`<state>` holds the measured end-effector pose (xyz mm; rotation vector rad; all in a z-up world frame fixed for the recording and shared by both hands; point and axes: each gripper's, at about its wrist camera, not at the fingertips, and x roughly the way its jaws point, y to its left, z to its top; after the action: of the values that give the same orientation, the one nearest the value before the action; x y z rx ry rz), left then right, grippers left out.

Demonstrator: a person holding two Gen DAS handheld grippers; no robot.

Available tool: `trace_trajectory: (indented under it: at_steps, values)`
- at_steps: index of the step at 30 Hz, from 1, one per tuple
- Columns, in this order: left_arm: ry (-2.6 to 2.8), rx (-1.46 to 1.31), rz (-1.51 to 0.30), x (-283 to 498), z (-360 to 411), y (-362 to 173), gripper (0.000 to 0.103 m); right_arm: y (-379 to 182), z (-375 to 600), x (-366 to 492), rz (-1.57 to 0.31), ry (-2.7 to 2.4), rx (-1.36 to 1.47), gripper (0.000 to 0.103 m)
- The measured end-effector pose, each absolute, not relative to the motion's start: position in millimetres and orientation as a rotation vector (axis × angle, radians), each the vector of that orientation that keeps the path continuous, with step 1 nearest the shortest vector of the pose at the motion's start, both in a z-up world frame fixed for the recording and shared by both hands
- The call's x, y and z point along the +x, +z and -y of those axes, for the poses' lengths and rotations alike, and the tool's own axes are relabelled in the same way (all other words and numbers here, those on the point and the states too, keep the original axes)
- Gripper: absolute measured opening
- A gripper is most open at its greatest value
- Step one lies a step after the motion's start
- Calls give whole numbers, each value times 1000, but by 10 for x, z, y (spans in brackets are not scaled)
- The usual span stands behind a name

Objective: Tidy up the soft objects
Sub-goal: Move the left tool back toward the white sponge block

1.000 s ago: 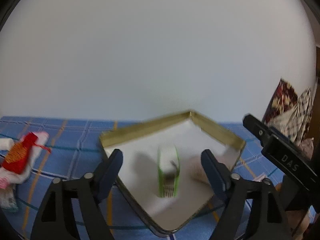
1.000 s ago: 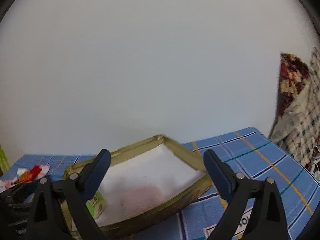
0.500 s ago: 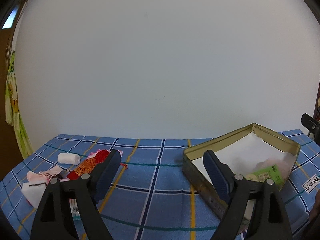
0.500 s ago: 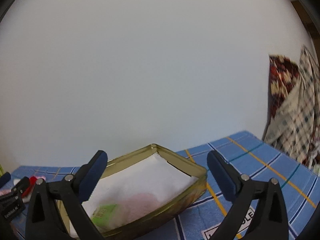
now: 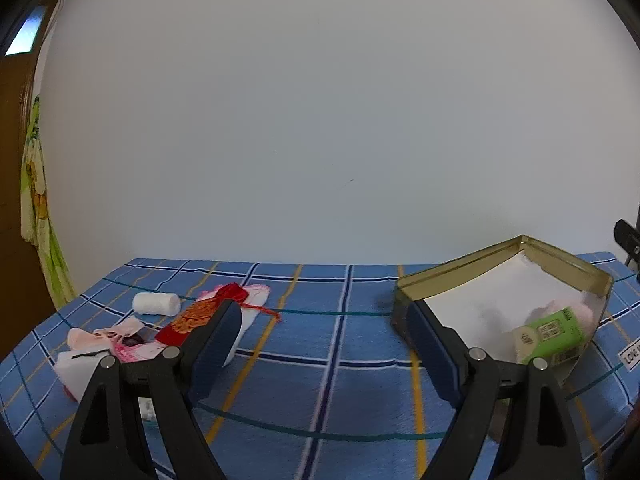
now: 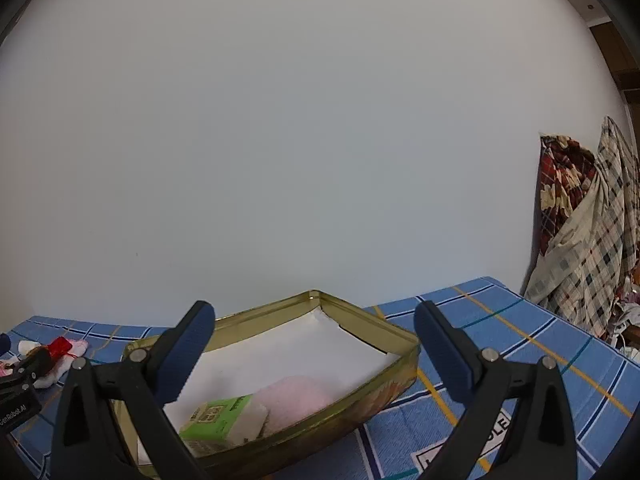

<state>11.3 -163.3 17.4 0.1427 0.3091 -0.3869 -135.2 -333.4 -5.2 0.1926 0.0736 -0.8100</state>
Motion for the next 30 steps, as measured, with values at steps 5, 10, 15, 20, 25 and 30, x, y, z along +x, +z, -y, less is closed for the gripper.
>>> trace_trajectory:
  at_steps: [5, 10, 15, 20, 25, 30]
  values:
    - [-369, 154, -328, 157, 1503, 135, 86, -78, 3292, -1313, -88, -813, 213, 102]
    - [-346, 126, -344, 222, 1290, 129, 86, -86, 3208, -1276, -97, -820, 206, 102]
    - [-319, 117, -350, 278, 1110, 117, 86, -90, 3069, -1232, -109, -805, 193, 102]
    - [-283, 102, -359, 344, 888, 108, 86, -87, 2876, -1182, -115, -776, 168, 102]
    - [-222, 98, -357, 436, 648, 102, 86, -79, 2660, -1088, -124, -733, 128, 102]
    - [-90, 89, -352, 534, 367, 96, 86, -84, 2459, -949, -140, -684, 107, 102]
